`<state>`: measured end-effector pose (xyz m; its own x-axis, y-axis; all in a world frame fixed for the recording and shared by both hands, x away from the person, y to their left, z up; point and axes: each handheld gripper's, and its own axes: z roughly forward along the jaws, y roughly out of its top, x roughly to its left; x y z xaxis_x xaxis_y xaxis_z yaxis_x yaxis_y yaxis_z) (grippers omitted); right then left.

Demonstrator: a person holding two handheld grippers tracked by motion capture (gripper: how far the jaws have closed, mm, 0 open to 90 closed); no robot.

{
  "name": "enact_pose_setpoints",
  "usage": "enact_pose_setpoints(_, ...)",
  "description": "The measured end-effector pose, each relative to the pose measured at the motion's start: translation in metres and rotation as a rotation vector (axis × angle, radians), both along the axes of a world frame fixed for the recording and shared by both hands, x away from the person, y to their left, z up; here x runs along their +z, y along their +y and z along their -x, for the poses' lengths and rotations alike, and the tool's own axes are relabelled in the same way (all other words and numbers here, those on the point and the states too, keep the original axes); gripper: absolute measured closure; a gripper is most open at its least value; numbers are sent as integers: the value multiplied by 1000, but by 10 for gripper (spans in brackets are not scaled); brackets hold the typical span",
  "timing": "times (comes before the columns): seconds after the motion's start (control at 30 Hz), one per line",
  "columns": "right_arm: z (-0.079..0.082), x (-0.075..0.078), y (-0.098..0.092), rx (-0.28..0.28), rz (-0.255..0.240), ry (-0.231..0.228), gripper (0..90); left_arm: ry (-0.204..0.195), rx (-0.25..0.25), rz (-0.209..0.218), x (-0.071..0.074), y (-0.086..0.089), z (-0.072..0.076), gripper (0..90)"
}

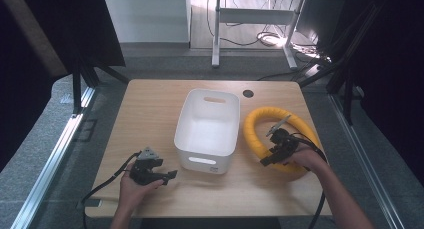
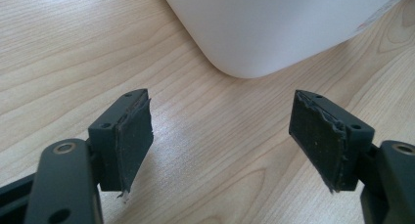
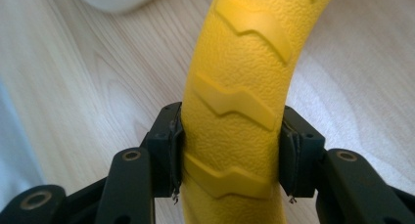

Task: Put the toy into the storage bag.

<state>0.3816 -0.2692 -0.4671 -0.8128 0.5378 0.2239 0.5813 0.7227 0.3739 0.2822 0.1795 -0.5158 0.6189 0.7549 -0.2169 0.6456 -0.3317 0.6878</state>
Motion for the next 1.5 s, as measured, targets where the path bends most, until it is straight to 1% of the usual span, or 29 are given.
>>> enact_pose_setpoints(0.13, -3, 4, -5, -9, -46, 0, 509, -2, 1, -2, 0, 0, 0, 244)
enact_pose_setpoints(0.37, -4, 8, -10, -39, -104, -13, 509, -2, 0, -1, 0, 0, 0, 244)
enact_pose_setpoints(0.4, -4, 8, -10, -39, -104, -13, 509, -2, 0, -1, 0, 0, 0, 244)
enact_pose_setpoints(0.47, -4, 11, -14, -53, -133, -19, 509, -2, 1, -3, 0, 0, 0, 244)
enact_pose_setpoints(0.5, -4, 11, -15, -56, -140, -25, 509, -2, 1, -3, 0, 0, 0, 244)
enact_pose_setpoints(0.53, -4, 13, -16, -67, -160, -31, 509, -2, 1, -3, 0, 0, 0, 244)
enact_pose_setpoints(0.63, -3, 15, -20, -85, -193, -45, 509, -2, 1, -3, 0, 0, 0, 244)
enact_pose_setpoints(0.77, -1, 18, -26, -97, -230, -56, 510, -3, 3, -1, 1, 1, 0, 244)
enact_pose_setpoints(0.83, -1, 18, -27, -98, -235, -59, 510, -3, 3, -1, 1, 1, 0, 244)
enact_pose_setpoints(0.87, -1, 20, -29, -101, -253, -68, 510, -3, 3, -1, 1, 1, 0, 244)
enact_pose_setpoints(1.0, -1, 22, -32, -109, -273, -79, 510, -4, 4, -2, 1, 1, 0, 244)
enact_pose_setpoints(1.07, 0, 25, -35, -118, -294, -86, 510, -4, 4, -2, 1, 1, 0, 244)
enact_pose_setpoints(1.1, 0, 27, -38, -130, -319, -94, 510, -3, 3, -2, 1, 1, 0, 244)
enact_pose_setpoints(1.2, 0, 29, -41, -142, -338, -104, 510, -3, 3, -1, 0, 1, 0, 244)
enact_pose_setpoints(1.23, 1, 32, -45, -160, -363, -112, 510, -3, 3, -2, 0, 1, 0, 244)
enact_pose_setpoints(1.27, 1, 32, -45, -160, -363, -112, 510, -3, 4, -1, 0, 1, 0, 244)
enact_pose_setpoints(1.3, 1, 34, -48, -172, -384, -122, 510, -4, 5, -1, 0, 1, 0, 244)
enact_pose_setpoints(1.33, 1, 35, -49, -178, -394, -126, 510, -5, 6, 1, 0, 1, 0, 244)
enact_pose_setpoints(1.37, 1, 35, -49, -178, -394, -126, 510, -5, 6, 1, 0, 1, 0, 244)
enact_pose_setpoints(1.4, 2, 37, -52, -186, -410, -135, 510, -3, 4, -1, 1, 1, 0, 244)
enact_pose_setpoints(1.5, 2, 39, -56, -194, -431, -146, 510, -3, 5, 0, 0, 1, 0, 244)
